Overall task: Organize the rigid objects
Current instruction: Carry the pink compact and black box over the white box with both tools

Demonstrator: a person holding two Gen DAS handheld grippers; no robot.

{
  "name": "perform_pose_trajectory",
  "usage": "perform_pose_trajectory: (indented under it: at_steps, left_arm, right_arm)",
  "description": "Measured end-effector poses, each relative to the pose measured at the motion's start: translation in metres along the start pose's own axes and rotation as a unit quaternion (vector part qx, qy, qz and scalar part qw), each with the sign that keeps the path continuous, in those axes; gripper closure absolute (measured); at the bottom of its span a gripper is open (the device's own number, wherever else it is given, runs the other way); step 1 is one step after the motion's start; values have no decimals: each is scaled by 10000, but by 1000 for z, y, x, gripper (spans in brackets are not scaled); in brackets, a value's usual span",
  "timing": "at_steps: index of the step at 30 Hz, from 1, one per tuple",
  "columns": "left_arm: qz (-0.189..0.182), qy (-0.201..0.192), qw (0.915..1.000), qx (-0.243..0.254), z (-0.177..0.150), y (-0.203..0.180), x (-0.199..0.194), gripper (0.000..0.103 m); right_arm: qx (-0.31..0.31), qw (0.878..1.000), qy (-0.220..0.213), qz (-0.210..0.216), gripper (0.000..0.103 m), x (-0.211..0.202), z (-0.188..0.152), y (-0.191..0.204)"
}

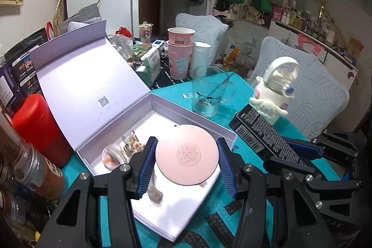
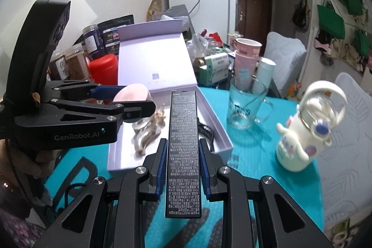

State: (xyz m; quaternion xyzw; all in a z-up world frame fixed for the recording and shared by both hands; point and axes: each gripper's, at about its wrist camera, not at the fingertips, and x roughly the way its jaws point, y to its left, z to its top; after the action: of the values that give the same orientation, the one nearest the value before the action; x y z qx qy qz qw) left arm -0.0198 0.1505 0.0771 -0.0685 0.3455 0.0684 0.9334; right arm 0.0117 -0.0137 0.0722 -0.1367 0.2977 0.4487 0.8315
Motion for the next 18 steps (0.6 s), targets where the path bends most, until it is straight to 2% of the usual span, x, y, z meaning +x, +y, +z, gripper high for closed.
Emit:
perform_pose_trajectory:
  at_steps: [9,18]
  left_arm:
    - [229,25,9997,10,15,23,23,52]
    - [372,213,9989,-208,18,49,51,52]
  right_arm:
    - [-208,9997,-18,96,78,31,26,1]
    - [-117,9998,106,129,78,72,34,-3]
